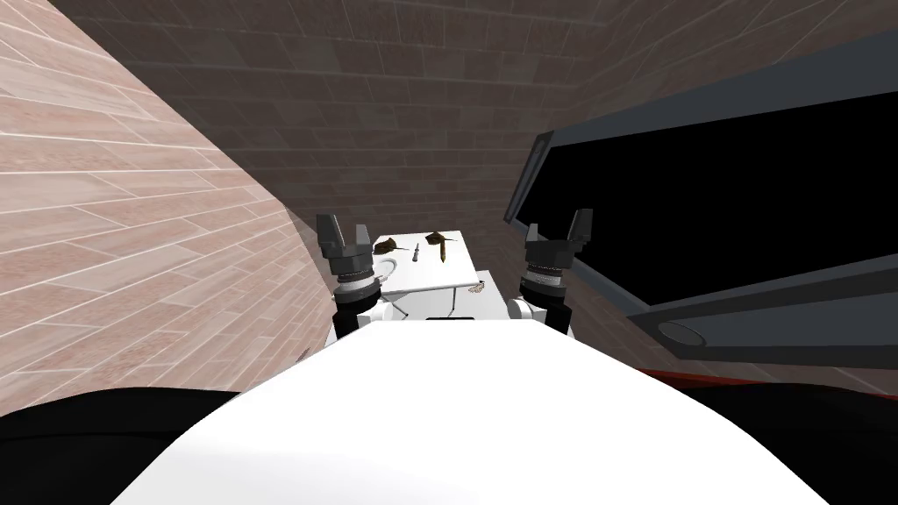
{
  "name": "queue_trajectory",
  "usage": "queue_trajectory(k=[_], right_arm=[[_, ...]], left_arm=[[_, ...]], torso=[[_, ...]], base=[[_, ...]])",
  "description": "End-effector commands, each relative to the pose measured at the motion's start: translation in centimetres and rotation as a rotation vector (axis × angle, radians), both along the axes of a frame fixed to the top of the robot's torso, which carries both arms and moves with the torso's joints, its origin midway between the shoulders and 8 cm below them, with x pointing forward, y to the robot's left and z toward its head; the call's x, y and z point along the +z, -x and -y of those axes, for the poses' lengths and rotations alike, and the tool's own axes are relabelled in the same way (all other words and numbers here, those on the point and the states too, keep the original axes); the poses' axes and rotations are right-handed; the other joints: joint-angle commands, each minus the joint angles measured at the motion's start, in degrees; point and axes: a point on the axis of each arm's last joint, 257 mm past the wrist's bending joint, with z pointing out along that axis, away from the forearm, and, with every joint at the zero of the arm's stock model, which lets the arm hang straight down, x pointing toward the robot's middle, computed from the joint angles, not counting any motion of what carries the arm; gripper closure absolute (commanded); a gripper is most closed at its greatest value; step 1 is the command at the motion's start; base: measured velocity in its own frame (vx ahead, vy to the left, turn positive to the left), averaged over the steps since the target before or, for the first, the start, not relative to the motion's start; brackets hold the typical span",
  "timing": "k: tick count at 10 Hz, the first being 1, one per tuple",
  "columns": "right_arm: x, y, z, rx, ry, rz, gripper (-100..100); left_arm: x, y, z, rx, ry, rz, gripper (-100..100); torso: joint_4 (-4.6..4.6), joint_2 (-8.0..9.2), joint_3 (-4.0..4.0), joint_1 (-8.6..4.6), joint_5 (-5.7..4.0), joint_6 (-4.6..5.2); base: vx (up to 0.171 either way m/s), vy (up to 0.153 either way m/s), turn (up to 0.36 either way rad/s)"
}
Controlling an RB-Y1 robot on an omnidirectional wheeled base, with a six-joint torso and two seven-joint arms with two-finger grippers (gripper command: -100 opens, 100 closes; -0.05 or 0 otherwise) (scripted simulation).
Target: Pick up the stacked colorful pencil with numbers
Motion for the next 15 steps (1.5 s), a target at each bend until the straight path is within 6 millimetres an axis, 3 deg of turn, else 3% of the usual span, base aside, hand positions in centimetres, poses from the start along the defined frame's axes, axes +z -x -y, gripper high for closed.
queue_trajectory(k=[1,3,6,7,10,11,12,13,14,15], right_arm=[[0.0,0.0,0.0,0.000,0.000,0.000,0],[0.0,0.0,0.0,0.000,0.000,0.000,0],[0.0,0.0,0.0,0.000,0.000,0.000,0],[0.0,0.0,0.0,0.000,0.000,0.000,0],[0.0,0.0,0.0,0.000,0.000,0.000,0],[0.0,0.0,0.0,0.000,0.000,0.000,0],[0.0,0.0,0.0,0.000,0.000,0.000,0],[0.0,0.0,0.0,0.000,0.000,0.000,0],[0.0,0.0,0.0,0.000,0.000,0.000,0],[0.0,0.0,0.0,0.000,0.000,0.000,0]], left_arm=[[-0.7,-0.2,0.4,-0.016,-0.020,-0.022,-100],[-2.3,-0.5,1.1,-0.046,-0.050,-0.073,-100],[-6.7,-1.0,2.1,-0.105,-0.092,-0.201,-100],[-6.7,-1.0,2.2,-0.107,-0.097,-0.203,-100],[-13.2,-0.7,2.9,-0.180,-0.126,-0.384,-100],[-13.5,-0.6,3.0,-0.184,-0.137,-0.394,-100],[-15.9,-0.2,3.1,-0.210,-0.141,-0.462,-100],[-16.2,-0.1,3.1,-0.212,-0.147,-0.470,-100],[-18.8,0.6,3.1,-0.235,-0.144,-0.543,-100],[-19.0,0.7,3.1,-0.240,-0.154,-0.552,-100]], torso=[[0.00,0.00,0.00,0.00,0.00,0.00],[0.03,0.15,0.08,-0.15,-0.03,0.01],[0.09,0.41,0.24,-0.43,-0.10,0.01],[0.09,0.41,0.24,-0.47,-0.11,0.01],[0.07,0.32,0.19,-0.43,-0.10,0.01],[0.11,0.50,0.28,-0.58,-0.13,0.02],[0.11,0.45,0.27,-0.48,-0.12,-0.01],[0.09,0.37,0.22,-0.46,-0.11,0.01],[0.08,0.31,0.19,-0.32,-0.09,0.00],[0.08,0.32,0.19,-0.35,-0.08,0.02]], base=[[-0.018,-0.018,-0.026],[-0.058,-0.062,-0.044],[-0.098,-0.112,-0.084],[-0.062,-0.079,-0.030],[-0.091,-0.122,-0.134],[-0.101,-0.128,-0.068],[-0.068,-0.121,-0.114],[-0.060,-0.090,-0.077],[-0.069,-0.104,-0.170],[-0.054,-0.085,-0.060]])
